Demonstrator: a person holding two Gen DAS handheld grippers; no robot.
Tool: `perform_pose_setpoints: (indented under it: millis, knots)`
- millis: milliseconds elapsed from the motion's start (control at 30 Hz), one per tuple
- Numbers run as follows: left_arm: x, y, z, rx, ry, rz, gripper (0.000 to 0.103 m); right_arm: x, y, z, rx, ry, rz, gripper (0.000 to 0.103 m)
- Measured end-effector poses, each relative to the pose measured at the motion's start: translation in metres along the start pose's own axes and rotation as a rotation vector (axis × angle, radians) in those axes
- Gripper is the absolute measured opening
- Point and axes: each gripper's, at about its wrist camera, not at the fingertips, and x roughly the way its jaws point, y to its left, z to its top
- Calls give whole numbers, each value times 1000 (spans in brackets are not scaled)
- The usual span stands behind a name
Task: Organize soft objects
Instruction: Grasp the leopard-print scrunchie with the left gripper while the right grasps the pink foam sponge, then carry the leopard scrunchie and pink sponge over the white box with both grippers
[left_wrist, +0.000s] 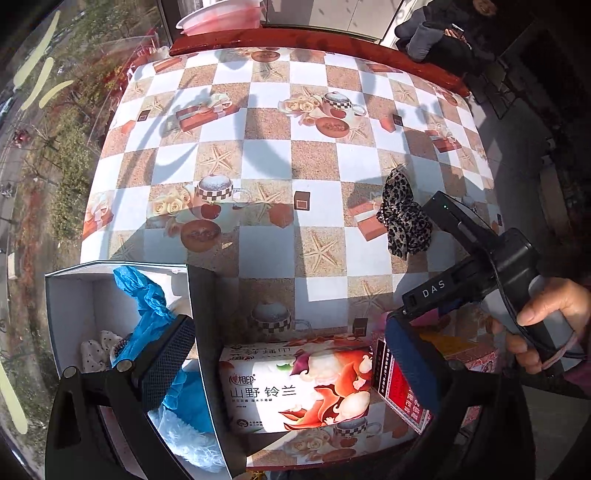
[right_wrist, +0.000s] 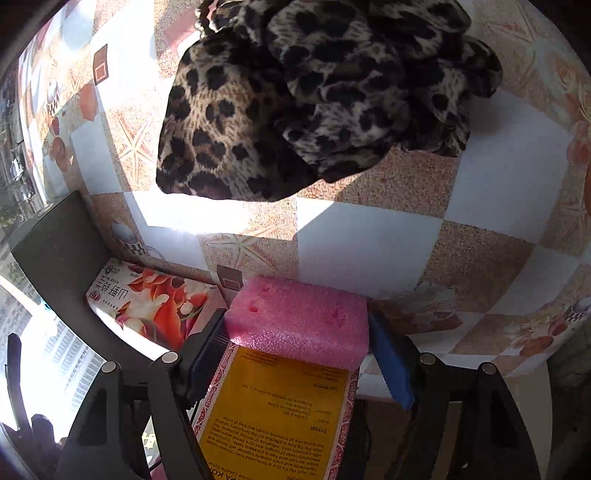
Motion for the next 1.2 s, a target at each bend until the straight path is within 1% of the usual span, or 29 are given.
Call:
perform_pose_setpoints:
  millis: [67, 133, 200, 300, 333, 400, 467, 533, 600, 667, 700, 733, 767, 800, 833, 900, 933, 1033, 1133, 1200]
  knots:
    - [10, -17, 18, 39, 21, -17, 103, -12, -11, -7, 1, -66, 46, 74]
    - [23, -33, 34, 71, 51, -42, 103, -26, -30, -18, 36, -132, 112, 74]
    - [40, -52, 52, 101, 90, -71, 103, -42, -52, -33, 81, -219, 163, 74]
    - [71, -83, 76, 159, 139, -86, 103, -60, -84, -60, 138, -340, 191, 74]
    - [83, -94, 83, 178, 155, -81, 103, -66, -93, -62, 154, -381, 200, 74]
    - [108, -114, 94, 213, 195, -68, 103, -78, -111, -77, 185, -457, 206, 74]
    - [134, -131, 100, 247, 244, -54, 103, -81, -123, -94, 213, -519, 209, 74]
    - [156, -142, 101, 279, 289, -34, 103, -81, -132, -109, 235, -570, 212, 74]
    - [173, -148, 102, 290, 333, -5, 102, -81, -142, -116, 249, -604, 223, 74]
    - [183, -150, 104, 295, 360, -12, 96, -80, -144, -125, 254, -633, 221, 74]
    - [187, -150, 105, 300, 372, -10, 88, -78, -150, -133, 252, -646, 219, 74]
    - [189, -150, 106, 307, 380, 0, 83, -77, -150, -136, 248, -654, 218, 74]
    - [189, -152, 106, 322, 379, 20, 82, -77, -148, -138, 245, -663, 215, 74]
    - [188, -155, 105, 343, 376, 22, 77, -75, -141, -141, 243, -672, 209, 74]
    - [186, -157, 105, 366, 366, 22, 65, -76, -140, -142, 240, -678, 205, 74]
    - [182, -160, 103, 379, 368, -17, 50, -77, -131, -144, 231, -694, 195, 74]
    - [179, -159, 102, 372, 359, -27, 49, -79, -129, -145, 226, -699, 183, 74]
    - [164, -150, 96, 369, 294, 4, 49, -85, -116, -147, 208, -715, 161, 74]
    - [140, -131, 88, 331, 221, 20, 49, -88, -104, -153, 174, -739, 125, 74]
    - [122, -118, 78, 311, 178, 28, 49, -92, -94, -158, 154, -744, 120, 74]
